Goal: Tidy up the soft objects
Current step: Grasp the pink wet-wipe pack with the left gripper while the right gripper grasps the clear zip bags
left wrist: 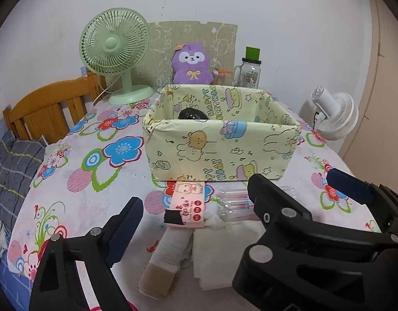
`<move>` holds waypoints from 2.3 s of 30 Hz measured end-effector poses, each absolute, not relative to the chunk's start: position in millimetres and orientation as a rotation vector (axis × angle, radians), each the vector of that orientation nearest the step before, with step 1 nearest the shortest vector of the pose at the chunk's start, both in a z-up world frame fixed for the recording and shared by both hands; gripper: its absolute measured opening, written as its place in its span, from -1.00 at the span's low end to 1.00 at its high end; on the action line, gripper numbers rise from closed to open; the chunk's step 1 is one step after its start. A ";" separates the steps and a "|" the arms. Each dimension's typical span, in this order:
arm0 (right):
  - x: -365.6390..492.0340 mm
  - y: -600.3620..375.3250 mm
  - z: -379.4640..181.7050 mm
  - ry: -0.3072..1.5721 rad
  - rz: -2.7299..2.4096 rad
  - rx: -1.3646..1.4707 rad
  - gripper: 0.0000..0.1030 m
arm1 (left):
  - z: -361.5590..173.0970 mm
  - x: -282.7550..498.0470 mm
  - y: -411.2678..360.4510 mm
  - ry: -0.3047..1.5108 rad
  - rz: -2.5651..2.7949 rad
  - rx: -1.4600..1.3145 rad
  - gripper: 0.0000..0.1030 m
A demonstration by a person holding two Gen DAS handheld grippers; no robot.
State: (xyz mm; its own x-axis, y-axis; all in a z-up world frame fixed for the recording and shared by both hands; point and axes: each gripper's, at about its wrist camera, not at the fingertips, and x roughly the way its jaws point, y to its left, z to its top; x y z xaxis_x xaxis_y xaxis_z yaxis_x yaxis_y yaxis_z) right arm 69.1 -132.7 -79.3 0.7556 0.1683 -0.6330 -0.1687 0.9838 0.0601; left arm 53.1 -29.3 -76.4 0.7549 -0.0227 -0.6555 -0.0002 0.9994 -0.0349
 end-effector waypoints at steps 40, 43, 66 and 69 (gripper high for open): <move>133.5 -126.5 -139.1 0.891 0.113 -0.014 1.00 | -132.7 110.2 -15.3 0.889 -0.049 -0.021 0.37; 136.3 -126.8 -141.0 0.895 0.118 -0.008 1.00 | -132.9 111.1 -16.3 0.888 -0.048 -0.012 0.31; 131.5 -120.5 -138.9 0.871 0.126 0.006 0.86 | -128.0 105.1 -20.2 0.874 -0.090 -0.042 -0.21; 128.8 -122.4 -135.7 0.864 0.125 0.010 0.85 | -125.3 103.8 -18.9 0.870 -0.086 -0.048 -0.21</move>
